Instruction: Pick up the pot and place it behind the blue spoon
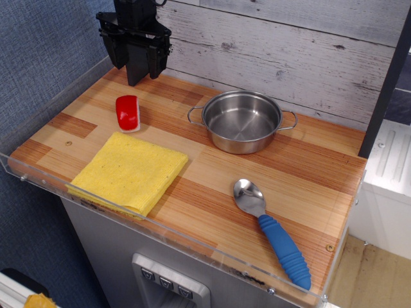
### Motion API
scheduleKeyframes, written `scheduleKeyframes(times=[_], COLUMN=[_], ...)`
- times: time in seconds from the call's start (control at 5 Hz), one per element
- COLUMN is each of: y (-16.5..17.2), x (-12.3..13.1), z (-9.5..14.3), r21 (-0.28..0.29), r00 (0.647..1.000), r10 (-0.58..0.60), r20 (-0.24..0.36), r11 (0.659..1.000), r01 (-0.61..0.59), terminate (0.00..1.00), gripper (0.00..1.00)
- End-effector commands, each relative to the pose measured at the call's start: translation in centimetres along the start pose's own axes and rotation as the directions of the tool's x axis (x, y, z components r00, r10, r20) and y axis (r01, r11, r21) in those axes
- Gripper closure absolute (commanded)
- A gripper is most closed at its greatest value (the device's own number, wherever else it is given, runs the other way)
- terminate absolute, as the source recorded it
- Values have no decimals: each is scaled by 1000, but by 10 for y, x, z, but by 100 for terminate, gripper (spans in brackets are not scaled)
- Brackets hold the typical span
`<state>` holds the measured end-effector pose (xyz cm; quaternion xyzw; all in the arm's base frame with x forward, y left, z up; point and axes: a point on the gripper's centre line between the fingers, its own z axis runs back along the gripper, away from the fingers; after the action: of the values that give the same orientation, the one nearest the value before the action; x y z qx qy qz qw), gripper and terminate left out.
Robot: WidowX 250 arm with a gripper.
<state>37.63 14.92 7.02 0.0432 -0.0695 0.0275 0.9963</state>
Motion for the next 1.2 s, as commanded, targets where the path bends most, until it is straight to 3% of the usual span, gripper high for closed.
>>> scheduleKeyframes(times=[0.0,0.4,1.0], y=[0,-13,-59], x=[0,1,20], z=[0,14,27], r21=[0,10,19], r00=[1000,1000,976], r10=[0,-23,-211], r20=[0,5,50], r11=[1000,1000,978], r01=[0,23,210], terminate=[0,0,0], gripper=[0,0,0])
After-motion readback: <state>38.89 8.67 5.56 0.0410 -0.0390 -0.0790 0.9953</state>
